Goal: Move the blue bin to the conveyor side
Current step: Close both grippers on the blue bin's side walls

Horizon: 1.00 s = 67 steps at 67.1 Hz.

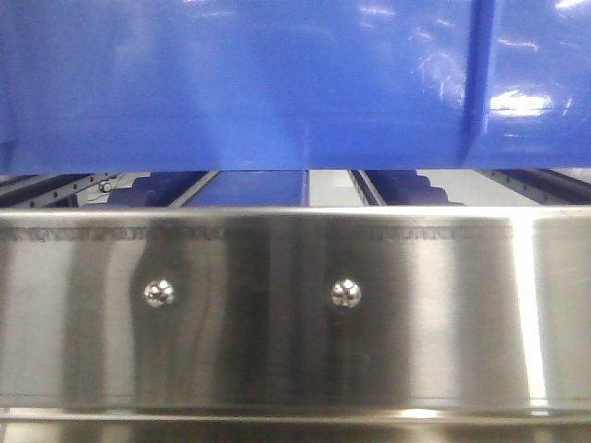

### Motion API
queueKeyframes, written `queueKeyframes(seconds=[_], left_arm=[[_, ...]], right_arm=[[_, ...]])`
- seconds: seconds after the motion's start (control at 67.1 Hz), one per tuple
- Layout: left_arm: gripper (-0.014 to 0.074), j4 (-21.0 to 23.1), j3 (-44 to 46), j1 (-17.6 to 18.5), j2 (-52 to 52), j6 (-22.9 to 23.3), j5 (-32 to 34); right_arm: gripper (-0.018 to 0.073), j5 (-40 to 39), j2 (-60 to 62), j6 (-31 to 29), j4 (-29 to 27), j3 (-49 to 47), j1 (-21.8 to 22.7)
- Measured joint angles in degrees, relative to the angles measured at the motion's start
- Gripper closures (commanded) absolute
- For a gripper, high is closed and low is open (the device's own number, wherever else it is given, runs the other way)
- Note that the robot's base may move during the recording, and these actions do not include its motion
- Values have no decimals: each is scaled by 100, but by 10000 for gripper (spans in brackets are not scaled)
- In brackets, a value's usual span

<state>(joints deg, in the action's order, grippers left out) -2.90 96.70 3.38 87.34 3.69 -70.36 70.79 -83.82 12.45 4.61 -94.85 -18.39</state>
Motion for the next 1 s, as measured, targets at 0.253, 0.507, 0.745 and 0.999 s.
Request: queueKeyframes(seconds=[0.253,0.507,0.745,0.999], left_arm=[[18,39,0,0,0,0,0],[18,51,0,0,0,0,0],[18,56,0,0,0,0,0],[18,56,0,0,0,0,0]], right_arm=[[10,0,0,0,0,0,0],[10,-23,0,0,0,103,0],[10,-23,0,0,0,247,0],[10,-23,0,0,0,247,0]])
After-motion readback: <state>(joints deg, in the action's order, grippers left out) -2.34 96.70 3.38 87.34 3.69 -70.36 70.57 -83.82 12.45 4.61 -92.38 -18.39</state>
